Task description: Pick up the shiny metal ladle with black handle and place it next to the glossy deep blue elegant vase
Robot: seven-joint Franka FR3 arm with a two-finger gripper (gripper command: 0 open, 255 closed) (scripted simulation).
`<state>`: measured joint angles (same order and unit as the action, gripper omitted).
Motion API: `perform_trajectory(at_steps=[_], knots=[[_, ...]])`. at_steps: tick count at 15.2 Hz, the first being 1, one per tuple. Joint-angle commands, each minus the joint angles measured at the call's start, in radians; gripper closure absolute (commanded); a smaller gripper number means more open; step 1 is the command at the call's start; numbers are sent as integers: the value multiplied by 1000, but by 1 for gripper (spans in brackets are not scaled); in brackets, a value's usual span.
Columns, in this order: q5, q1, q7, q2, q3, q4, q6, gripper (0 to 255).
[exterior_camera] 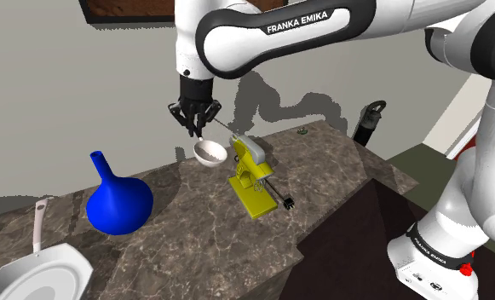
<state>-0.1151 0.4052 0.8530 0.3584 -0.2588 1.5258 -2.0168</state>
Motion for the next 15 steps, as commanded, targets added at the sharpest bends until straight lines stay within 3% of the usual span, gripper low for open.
perform_trajectory(at_steps=[1, 15], knots=[[-1, -2, 1, 1, 1, 24, -26, 255], [-22, 0, 17, 52, 11, 141, -192, 255]])
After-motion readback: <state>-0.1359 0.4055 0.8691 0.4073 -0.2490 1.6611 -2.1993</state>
